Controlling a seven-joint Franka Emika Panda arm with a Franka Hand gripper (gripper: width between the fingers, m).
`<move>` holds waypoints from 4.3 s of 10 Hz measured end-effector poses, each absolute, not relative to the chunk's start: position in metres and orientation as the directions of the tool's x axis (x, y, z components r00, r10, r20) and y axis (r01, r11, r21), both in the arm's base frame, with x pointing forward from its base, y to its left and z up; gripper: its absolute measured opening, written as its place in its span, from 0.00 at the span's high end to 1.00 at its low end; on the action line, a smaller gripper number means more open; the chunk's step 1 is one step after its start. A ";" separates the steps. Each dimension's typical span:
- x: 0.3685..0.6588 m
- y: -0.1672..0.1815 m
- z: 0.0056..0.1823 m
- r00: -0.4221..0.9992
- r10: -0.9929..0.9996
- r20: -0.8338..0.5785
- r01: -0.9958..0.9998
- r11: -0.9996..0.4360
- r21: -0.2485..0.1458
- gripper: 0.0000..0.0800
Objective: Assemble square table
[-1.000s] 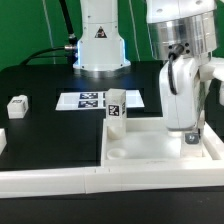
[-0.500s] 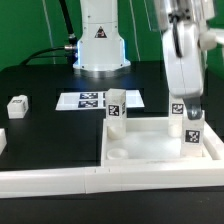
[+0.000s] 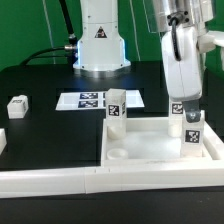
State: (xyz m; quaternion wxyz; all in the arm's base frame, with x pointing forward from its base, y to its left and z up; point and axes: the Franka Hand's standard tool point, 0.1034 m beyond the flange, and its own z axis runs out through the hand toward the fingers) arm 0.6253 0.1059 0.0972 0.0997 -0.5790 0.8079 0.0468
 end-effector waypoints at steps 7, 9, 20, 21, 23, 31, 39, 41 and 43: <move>0.620 0.030 0.131 0.224 -0.965 -0.136 -0.964 -0.199 -0.173 0.19; 0.619 0.029 0.130 0.358 -0.927 -0.109 -0.923 -0.334 -0.189 0.19; 0.540 -0.113 0.085 0.969 -0.189 0.162 -0.182 -0.982 -0.054 0.19; 0.539 -0.114 0.085 0.981 -0.102 0.164 -0.098 -0.995 -0.035 0.19; 0.533 -0.122 0.083 0.988 0.007 0.155 0.009 -1.000 -0.008 0.19; 0.470 -0.199 0.060 0.991 -0.023 -0.130 -0.024 -1.000 -0.010 0.19; 0.408 -0.206 0.019 0.803 -0.034 -0.595 -0.086 -0.995 -0.059 0.19; 0.398 -0.204 0.015 0.713 -0.012 -0.701 -0.096 -0.992 -0.081 0.19; 0.380 -0.200 0.013 0.611 -0.018 -0.791 -0.122 -0.990 -0.072 0.19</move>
Offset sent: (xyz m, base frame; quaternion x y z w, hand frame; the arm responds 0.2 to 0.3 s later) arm -0.0410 -0.0627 0.0373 0.0038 -0.0161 -0.2306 0.9729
